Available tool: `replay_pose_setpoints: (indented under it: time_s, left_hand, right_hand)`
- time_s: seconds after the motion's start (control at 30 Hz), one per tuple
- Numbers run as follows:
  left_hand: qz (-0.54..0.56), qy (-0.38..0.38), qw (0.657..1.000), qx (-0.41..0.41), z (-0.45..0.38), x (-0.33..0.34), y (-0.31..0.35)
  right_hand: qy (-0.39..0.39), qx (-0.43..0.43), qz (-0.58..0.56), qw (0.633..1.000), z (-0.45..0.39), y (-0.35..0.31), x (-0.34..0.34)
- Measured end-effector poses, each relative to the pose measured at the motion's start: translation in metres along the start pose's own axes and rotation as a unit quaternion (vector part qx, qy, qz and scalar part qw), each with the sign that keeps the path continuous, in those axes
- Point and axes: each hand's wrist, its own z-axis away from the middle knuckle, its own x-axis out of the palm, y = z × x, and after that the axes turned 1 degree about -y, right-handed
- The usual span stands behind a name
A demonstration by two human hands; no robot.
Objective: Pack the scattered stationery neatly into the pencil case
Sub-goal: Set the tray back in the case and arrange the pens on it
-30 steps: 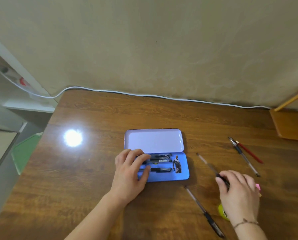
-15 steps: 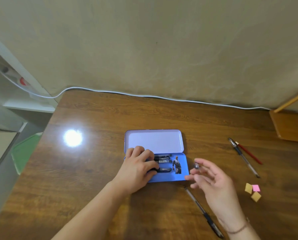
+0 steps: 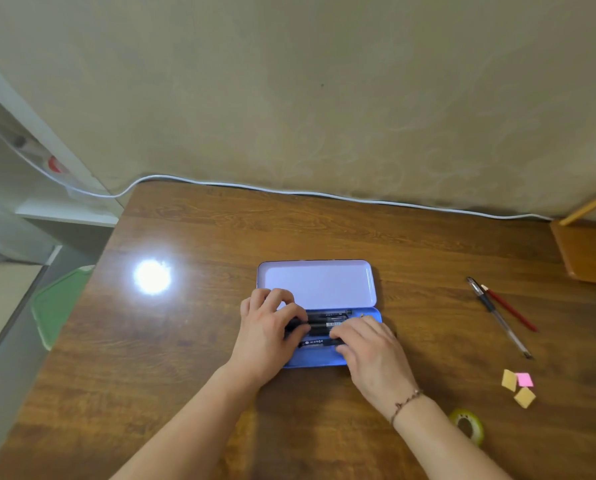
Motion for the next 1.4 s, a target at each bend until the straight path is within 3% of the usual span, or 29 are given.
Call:
replay_pose_setpoints:
  time_s: [0.23,0.43,0.67,0.93,1.0,1.1,1.2,1.3,1.4]
  left_hand:
    - [0.064,0.046,0.996,-0.028,0.008,-0.006,-0.006]
    - [0.017,0.004,0.999,0.041,0.021,-0.007,-0.015]
    - [0.027,0.021,0.999,-0.001,0.031,-0.013,-0.029]
    - [0.051,0.016,0.998,-0.031,0.035,-0.017,-0.03]
    - [0.042,0.016,0.999,-0.024,0.034,-0.017,-0.029]
    - [0.028,0.011,0.999,-0.025,0.033,-0.019,-0.027]
    - [0.043,0.011,0.998,-0.041,0.035,-0.018,-0.026]
    - [0.052,0.015,0.998,-0.03,0.037,-0.016,-0.022]
    - [0.052,0.078,0.995,-0.022,0.036,-0.014,-0.014]
  right_hand:
    - [0.044,0.024,0.022,0.999,-0.007,-0.01,0.012]
    - [0.011,0.007,0.026,1.0,-0.027,-0.012,0.013]
    - [0.062,0.052,-0.007,0.997,0.005,0.027,0.001]
    - [0.037,0.051,-0.033,0.997,-0.001,0.018,-0.006]
    - [0.091,0.096,-0.019,0.991,0.006,0.039,-0.024]
    - [0.169,0.312,0.061,0.933,0.029,0.101,-0.056]
    - [0.117,0.492,0.105,0.856,0.051,0.152,-0.072]
    - [0.052,0.491,0.143,0.858,0.062,0.166,-0.07]
    - [0.116,0.449,0.142,0.874,0.06,0.154,-0.069]
